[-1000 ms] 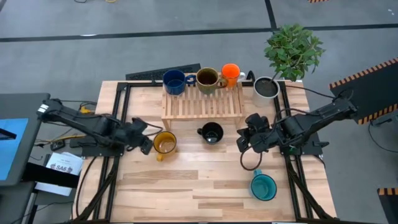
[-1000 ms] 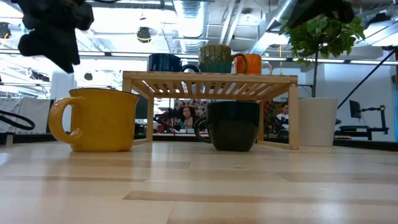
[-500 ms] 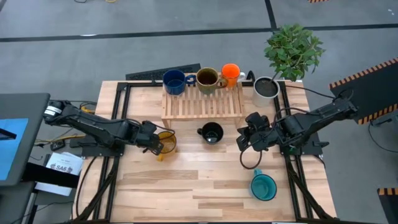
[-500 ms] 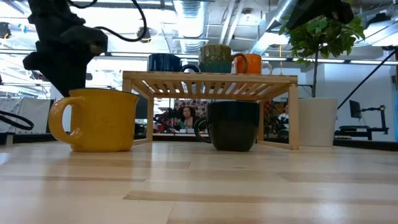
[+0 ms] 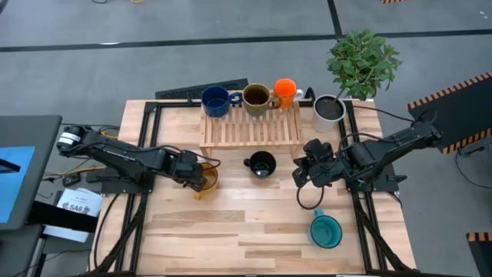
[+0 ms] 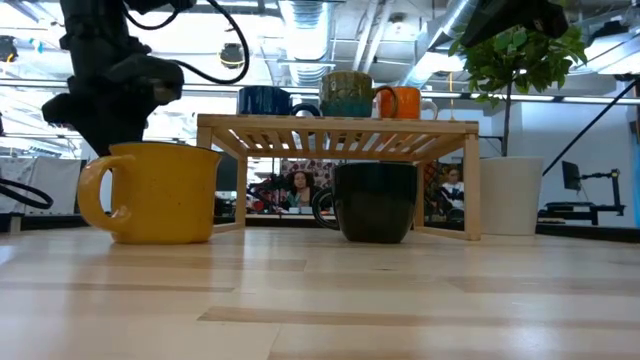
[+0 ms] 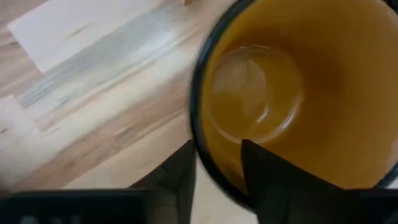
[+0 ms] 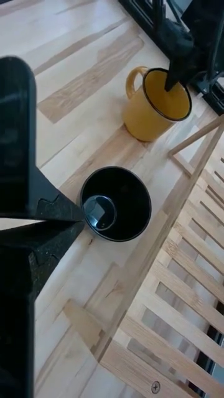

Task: Place coffee mugs
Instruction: Put the yellow mug on the shelf

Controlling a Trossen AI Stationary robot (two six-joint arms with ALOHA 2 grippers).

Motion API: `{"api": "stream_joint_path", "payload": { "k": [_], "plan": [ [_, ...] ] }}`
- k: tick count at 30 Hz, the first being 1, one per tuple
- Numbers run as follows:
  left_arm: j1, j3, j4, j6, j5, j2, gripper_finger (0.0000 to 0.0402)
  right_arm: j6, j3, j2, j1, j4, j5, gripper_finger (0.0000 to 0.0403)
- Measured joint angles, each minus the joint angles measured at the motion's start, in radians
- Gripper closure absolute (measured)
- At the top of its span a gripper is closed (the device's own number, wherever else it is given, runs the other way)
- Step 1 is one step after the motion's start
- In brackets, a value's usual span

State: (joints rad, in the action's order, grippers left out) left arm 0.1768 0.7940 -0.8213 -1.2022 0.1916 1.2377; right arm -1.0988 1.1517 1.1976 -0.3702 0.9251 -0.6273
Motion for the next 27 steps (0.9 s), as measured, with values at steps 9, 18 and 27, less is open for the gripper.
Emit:
{"api": "stream_joint_path", "payload": {
  "k": [9, 18, 27],
  "plan": [
    [0.005, 0.060, -0.040, 0.078, -0.174, -0.089, 0.0394, 0.007, 0.001, 0.000, 0.000, 0.002, 0.000, 0.0385],
    [-0.080, 0.442, -0.206, 0.275, -0.130, -0.136, 0.0399, 0.007, 0.001, 0.000, 0.000, 0.001, 0.000, 0.0379],
    [-0.339, 0.877, -0.479, 0.654, -0.047, 0.117, 0.0400, 0.007, 0.001, 0.000, 0.000, 0.000, 0.000, 0.0366]
  ]
}}
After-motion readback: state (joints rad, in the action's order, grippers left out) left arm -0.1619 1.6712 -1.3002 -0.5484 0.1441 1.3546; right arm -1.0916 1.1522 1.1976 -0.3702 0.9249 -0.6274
